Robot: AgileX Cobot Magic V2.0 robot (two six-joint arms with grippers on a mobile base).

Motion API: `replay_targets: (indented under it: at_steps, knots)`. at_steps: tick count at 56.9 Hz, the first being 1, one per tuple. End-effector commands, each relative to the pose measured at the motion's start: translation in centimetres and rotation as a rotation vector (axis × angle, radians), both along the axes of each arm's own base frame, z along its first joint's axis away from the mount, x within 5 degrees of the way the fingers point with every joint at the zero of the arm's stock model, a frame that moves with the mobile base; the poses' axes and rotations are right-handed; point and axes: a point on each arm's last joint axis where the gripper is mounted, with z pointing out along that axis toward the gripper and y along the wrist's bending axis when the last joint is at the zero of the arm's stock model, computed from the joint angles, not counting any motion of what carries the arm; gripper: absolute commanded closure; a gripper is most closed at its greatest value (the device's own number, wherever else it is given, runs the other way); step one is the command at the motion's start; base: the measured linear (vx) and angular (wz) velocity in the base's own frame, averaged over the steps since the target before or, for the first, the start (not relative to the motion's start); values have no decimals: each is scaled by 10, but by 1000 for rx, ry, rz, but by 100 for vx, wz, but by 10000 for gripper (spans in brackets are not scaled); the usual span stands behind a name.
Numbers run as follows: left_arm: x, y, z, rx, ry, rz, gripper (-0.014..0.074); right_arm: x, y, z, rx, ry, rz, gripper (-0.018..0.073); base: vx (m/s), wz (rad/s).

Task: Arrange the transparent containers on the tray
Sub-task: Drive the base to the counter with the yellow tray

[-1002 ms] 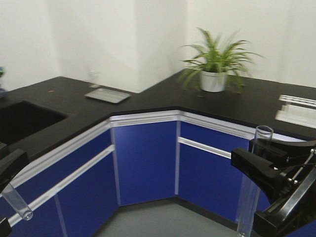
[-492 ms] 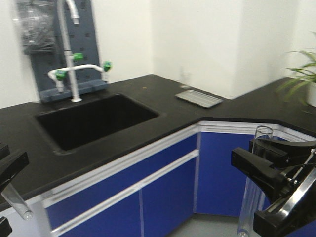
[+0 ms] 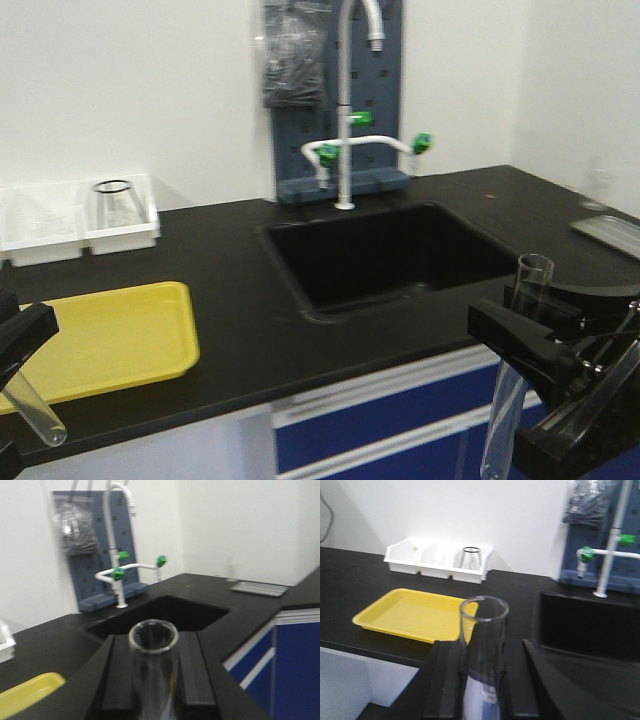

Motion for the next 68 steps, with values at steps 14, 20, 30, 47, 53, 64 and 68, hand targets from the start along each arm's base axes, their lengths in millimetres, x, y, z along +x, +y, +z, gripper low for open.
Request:
replay_targets:
  at_steps: [14, 20, 30, 47, 53, 64, 68]
  knots:
    - [-3, 1, 20, -59, -107, 0, 493, -2, -4, 19, 51, -109, -18, 358, 17, 59]
    - [-3, 1, 20, -59, -107, 0, 493, -2, -4, 19, 51, -109, -18, 358, 17, 52]
    - [-3, 1, 20, -59, -107, 0, 493, -2, -4, 19, 51, -110, -18, 358, 17, 43]
    - [-3, 1, 20, -59, -107, 0, 493, -2, -4, 19, 51, -110, -18, 358, 19, 25]
    - [-3, 1, 20, -59, -107, 0, 493, -2, -4, 19, 51, -110, -18, 358, 23, 6]
    - [-3, 1, 20, -59, -107, 0, 493, -2, -4, 19, 51, -110, -18, 358, 26, 0]
    - [-3, 1, 20, -59, -107, 0, 493, -2, -4, 19, 51, -110, -18, 358, 26, -3]
